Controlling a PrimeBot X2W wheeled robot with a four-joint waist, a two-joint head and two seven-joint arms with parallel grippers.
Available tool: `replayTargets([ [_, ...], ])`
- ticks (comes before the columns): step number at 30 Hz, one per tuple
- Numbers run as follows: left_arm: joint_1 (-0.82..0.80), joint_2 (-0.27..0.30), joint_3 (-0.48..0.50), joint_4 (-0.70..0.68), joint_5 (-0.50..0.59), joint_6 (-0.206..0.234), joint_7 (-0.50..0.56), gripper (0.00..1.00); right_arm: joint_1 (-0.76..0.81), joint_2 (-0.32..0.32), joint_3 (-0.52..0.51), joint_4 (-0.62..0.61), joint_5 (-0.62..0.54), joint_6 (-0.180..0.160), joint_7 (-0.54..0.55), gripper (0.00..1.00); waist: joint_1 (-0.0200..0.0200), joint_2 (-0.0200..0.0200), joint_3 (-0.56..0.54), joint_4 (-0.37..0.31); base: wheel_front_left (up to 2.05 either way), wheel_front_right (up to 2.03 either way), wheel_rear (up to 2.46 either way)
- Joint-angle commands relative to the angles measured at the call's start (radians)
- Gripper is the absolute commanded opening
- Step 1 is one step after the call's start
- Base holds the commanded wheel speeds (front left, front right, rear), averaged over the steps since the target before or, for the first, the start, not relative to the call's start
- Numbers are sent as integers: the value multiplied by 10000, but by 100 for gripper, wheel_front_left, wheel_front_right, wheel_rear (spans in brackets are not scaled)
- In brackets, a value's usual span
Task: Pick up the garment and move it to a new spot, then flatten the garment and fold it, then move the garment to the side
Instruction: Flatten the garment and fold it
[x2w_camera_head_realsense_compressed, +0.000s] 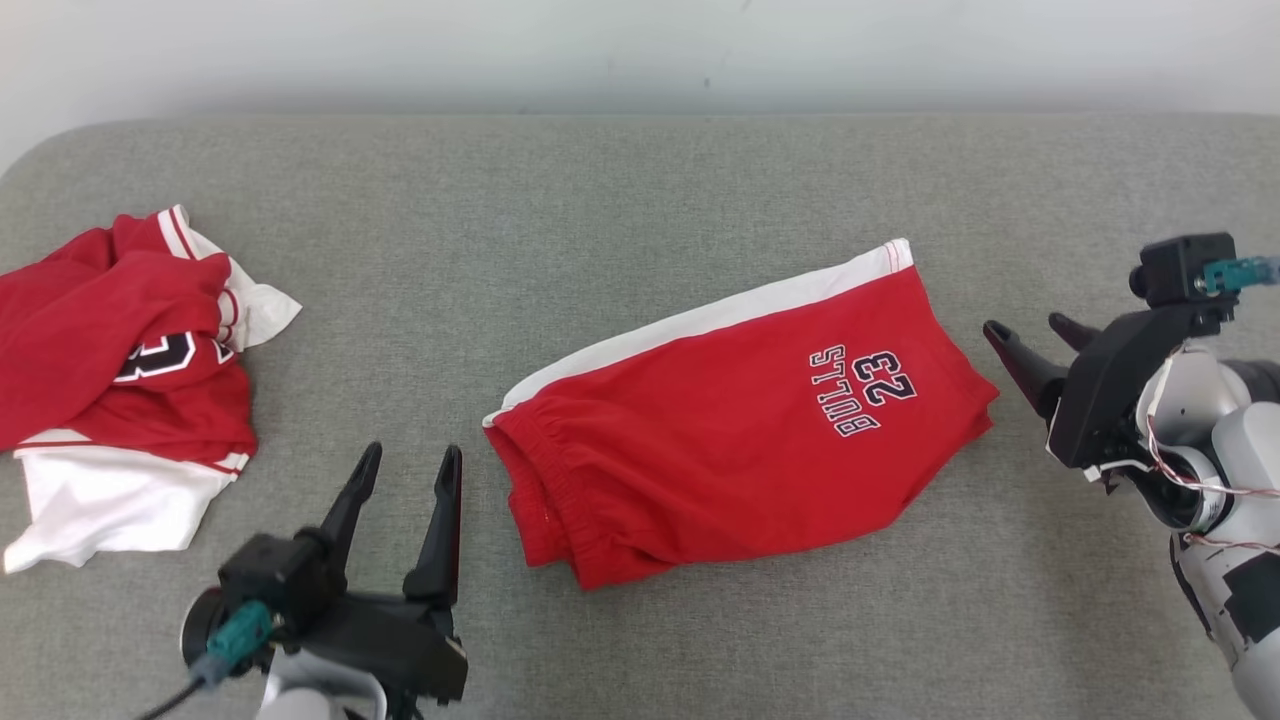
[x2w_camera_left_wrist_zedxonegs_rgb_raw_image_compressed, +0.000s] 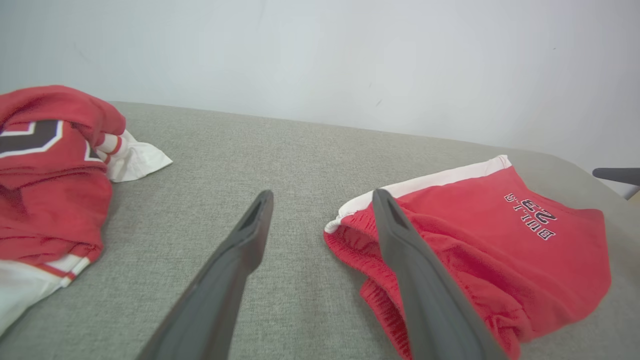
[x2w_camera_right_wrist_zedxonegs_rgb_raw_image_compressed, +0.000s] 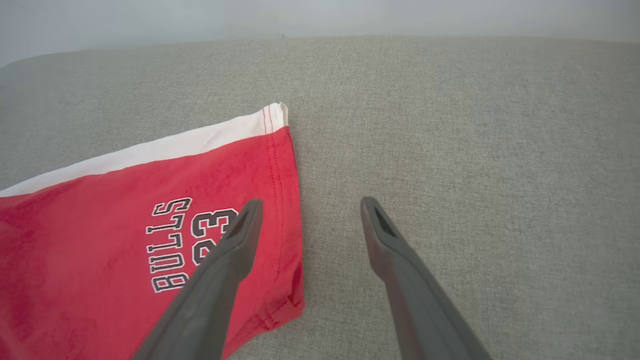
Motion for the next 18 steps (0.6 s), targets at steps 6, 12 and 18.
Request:
replayTargets([
  [6,972,-170,382,-601,1075,309,-31,100,417,608,-831,264,-554,11,338,100,1,0,197,289,0,0,0],
  [12,1297,-435,621,-813,1752,250,-32,100,179,1050,-1473,720,-1272,11,402,100,1,0,548,642,0,0,0],
  [18,1351,-688,741,-800,2179,34,-33,100,-62,1562,-1847,1129,-2029,11,586,100,1,0,846,926,0,0,0],
])
